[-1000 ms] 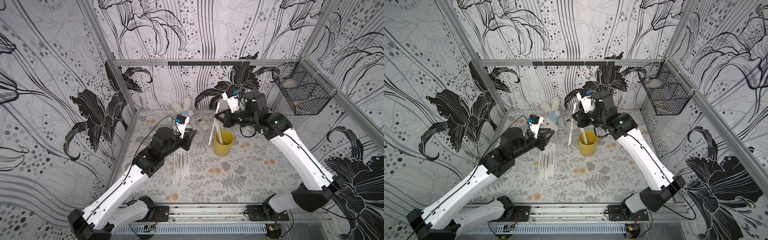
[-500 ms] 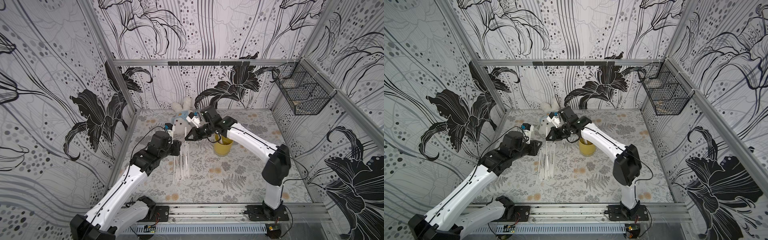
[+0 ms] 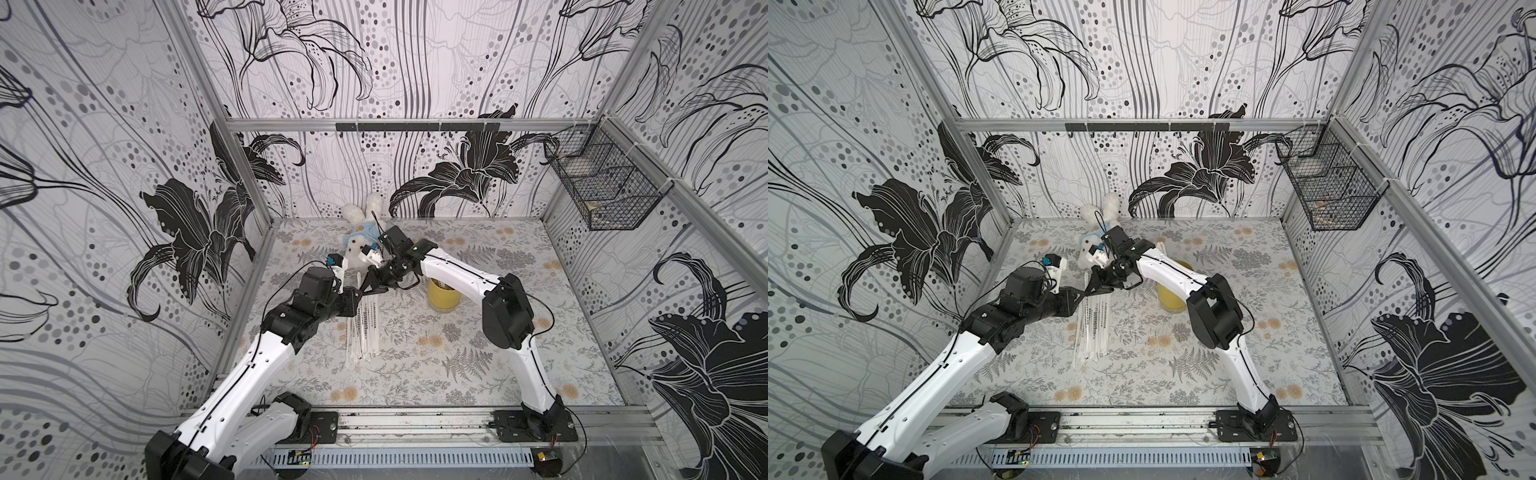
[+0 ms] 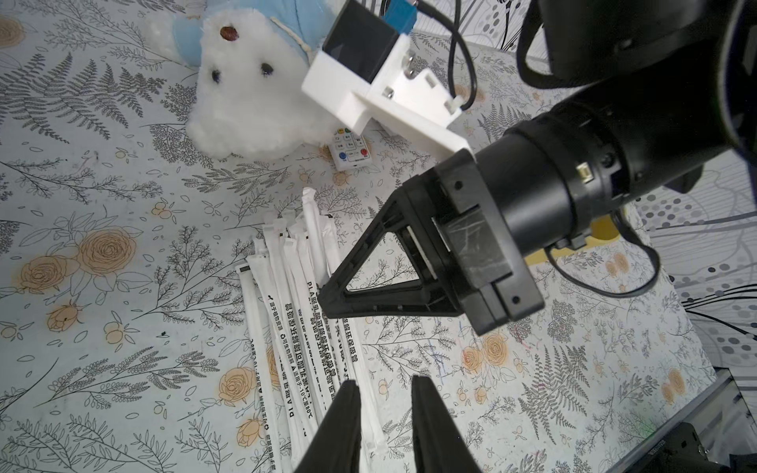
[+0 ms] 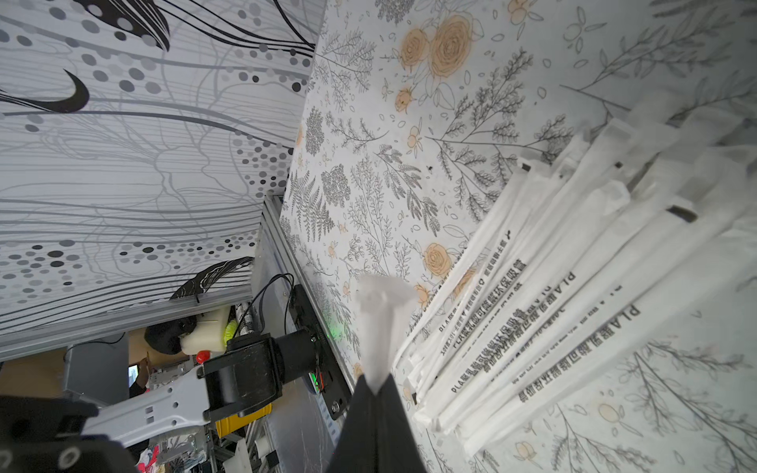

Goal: Take the straws out of the storage container
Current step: Place the straw at the center of the board.

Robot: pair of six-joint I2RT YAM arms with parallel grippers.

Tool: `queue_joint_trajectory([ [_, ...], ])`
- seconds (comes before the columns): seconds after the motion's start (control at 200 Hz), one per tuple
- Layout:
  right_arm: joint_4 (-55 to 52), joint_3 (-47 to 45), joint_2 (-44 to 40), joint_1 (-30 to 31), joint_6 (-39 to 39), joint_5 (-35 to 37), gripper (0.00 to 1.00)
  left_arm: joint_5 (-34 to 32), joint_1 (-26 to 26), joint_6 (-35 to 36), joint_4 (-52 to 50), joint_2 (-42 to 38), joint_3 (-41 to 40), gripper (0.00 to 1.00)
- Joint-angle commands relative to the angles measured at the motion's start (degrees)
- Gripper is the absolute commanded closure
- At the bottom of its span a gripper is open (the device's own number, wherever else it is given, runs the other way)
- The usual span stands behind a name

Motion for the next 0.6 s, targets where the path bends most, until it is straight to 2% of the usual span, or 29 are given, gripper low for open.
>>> queue_joint_trajectory([
  [0.0,-1.83,2.32,2.74,-0.25,0.57,-0.31,0.99,1.39,0.87,1.40,2.53,-0.46,-0.89,0.73],
  [0.205,-1.59,3.86,5.61,-0.79,1.63,-1.38,0.96,2.36,2.05,1.63,3.35,-1.31,-1.79,0.72],
  [0.336,-1.47,4.49,7.26,-1.23,2.33,-2.98,0.91,4.46,2.81,1.51,4.16,-1.46,-2.38,0.72],
  [0.426,-1.57,4.71,7.66,-1.40,2.59,-2.44,0.85,5.09,3.00,1.58,4.75,-1.99,-2.60,0.72],
  [0.596,-2.70,4.58,7.45,-1.67,1.90,-1.12,0.81,5.22,3.34,2.02,4.29,-2.22,-2.04,0.72],
])
